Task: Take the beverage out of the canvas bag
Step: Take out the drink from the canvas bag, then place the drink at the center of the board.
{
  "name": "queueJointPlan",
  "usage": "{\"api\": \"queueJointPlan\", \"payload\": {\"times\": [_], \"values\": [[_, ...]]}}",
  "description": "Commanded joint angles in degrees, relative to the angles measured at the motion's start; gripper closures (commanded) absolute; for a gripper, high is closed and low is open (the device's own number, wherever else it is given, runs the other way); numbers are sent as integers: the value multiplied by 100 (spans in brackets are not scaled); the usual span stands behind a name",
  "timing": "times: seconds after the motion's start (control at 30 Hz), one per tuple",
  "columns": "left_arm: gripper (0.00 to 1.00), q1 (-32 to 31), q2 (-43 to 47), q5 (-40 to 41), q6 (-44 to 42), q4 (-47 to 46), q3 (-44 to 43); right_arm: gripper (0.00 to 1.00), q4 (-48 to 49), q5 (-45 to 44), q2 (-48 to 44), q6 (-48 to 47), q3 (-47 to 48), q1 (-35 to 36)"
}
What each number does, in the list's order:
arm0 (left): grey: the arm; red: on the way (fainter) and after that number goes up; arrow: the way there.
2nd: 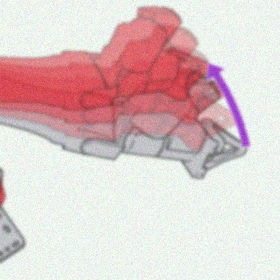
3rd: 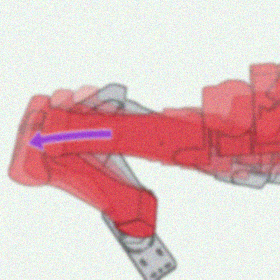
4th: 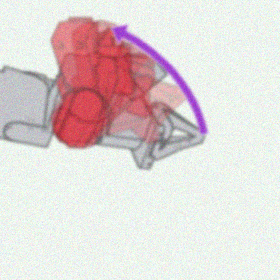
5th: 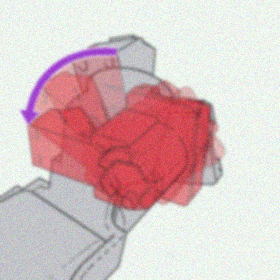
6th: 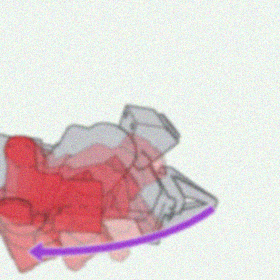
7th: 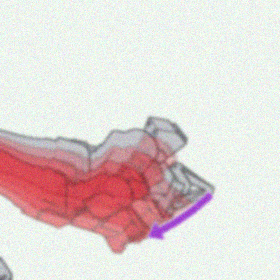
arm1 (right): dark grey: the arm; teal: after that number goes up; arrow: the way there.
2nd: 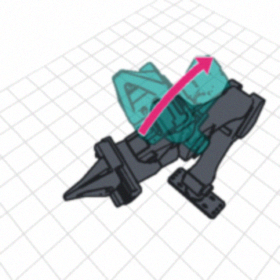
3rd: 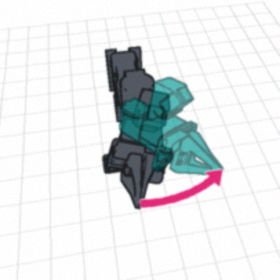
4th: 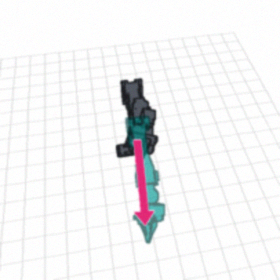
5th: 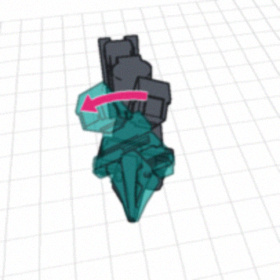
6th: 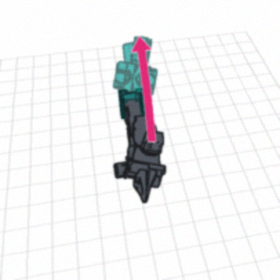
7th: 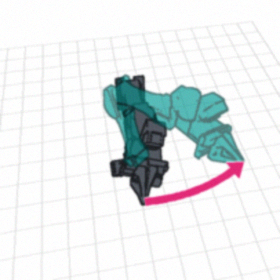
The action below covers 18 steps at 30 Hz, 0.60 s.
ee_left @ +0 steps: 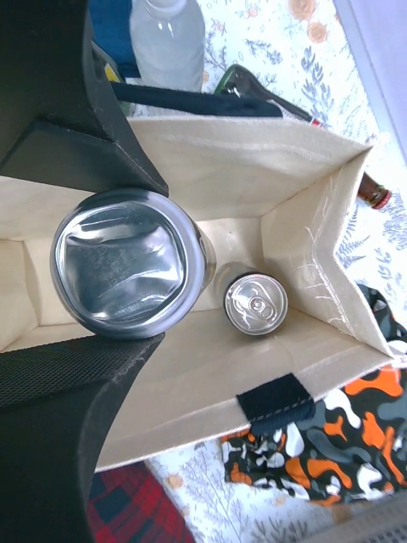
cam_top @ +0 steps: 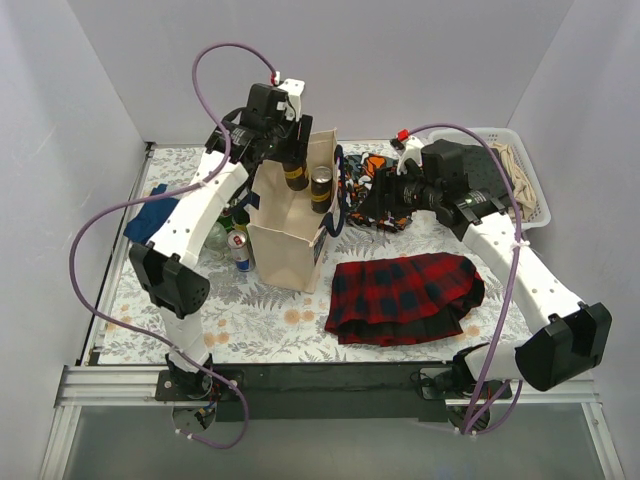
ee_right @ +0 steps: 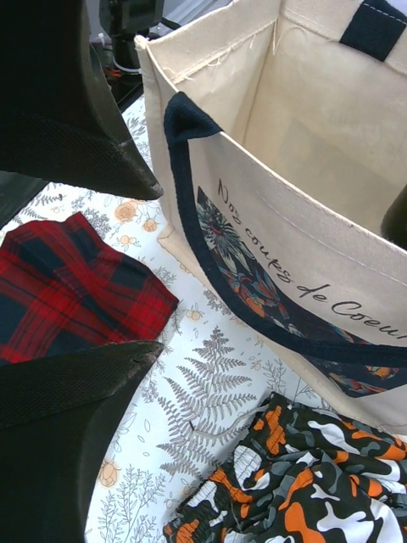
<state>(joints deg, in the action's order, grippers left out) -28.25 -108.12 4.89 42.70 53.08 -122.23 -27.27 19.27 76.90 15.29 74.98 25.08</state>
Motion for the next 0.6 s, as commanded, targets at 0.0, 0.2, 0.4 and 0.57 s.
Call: {"api": "queueJointPlan", "payload": {"times": [0.0, 0.2, 0.4, 0.57], "values": [[100, 4, 967, -14, 125, -289, -11, 27, 55, 51, -246, 71, -124, -21], [100, -5, 1345, -128, 265, -377, 15, 27, 55, 51, -316, 80, -185, -21], [100, -5, 1652, 55, 388, -272, -90, 27, 63, 121, -325, 88, -203, -30], [100, -5, 1890, 530, 520, 61, -143, 27, 72, 200, -281, 97, -159, -21]]}}
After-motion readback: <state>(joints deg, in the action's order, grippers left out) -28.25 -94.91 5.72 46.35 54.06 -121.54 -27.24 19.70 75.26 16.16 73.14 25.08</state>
